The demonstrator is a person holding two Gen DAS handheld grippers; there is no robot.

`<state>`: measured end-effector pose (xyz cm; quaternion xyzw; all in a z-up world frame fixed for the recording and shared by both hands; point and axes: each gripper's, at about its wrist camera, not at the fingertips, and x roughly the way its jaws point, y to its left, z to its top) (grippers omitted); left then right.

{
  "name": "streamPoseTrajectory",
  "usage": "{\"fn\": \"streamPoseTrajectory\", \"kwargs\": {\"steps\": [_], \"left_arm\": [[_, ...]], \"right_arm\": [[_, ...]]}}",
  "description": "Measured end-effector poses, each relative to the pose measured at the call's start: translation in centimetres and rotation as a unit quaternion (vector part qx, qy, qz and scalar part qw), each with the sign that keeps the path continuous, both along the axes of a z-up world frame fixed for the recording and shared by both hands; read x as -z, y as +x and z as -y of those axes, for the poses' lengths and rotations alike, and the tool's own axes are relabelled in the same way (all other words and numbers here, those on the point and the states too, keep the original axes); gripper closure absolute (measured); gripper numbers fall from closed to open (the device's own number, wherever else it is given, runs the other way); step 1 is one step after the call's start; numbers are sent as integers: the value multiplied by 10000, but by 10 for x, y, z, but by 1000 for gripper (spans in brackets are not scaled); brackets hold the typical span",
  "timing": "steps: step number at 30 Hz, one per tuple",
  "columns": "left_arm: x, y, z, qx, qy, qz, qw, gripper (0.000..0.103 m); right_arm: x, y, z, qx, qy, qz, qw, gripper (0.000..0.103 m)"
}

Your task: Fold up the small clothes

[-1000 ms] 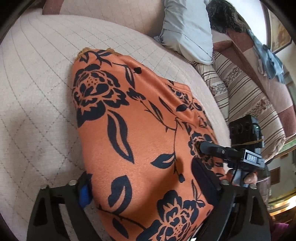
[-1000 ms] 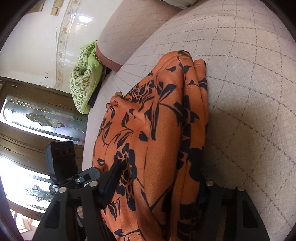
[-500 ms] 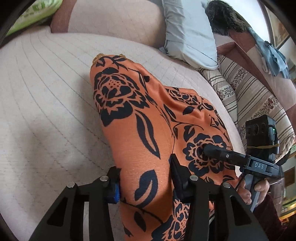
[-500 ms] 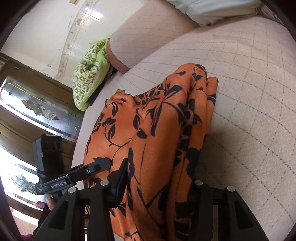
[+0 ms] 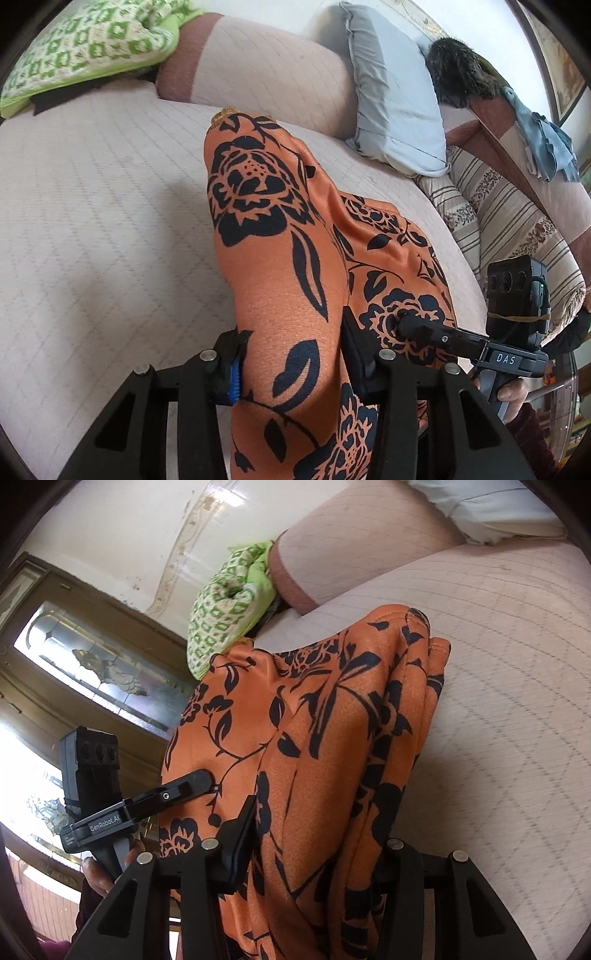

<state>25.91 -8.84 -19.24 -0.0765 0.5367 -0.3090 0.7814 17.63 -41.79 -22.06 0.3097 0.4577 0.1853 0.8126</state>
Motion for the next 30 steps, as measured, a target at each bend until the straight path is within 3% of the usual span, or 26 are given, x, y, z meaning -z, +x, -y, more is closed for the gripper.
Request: {"fn": "streamPoseTrajectory", "kwargs": {"steps": [14, 30], "left_arm": [[1, -21, -6, -231, 300, 57, 9993, 57], [9, -20, -12, -394, 497, 52, 9980, 57]], "right_arm": [[8, -2, -41, -224, -225, -118, 9994, 54], [12, 4, -53, -301, -343, -220, 9987, 54]]}}
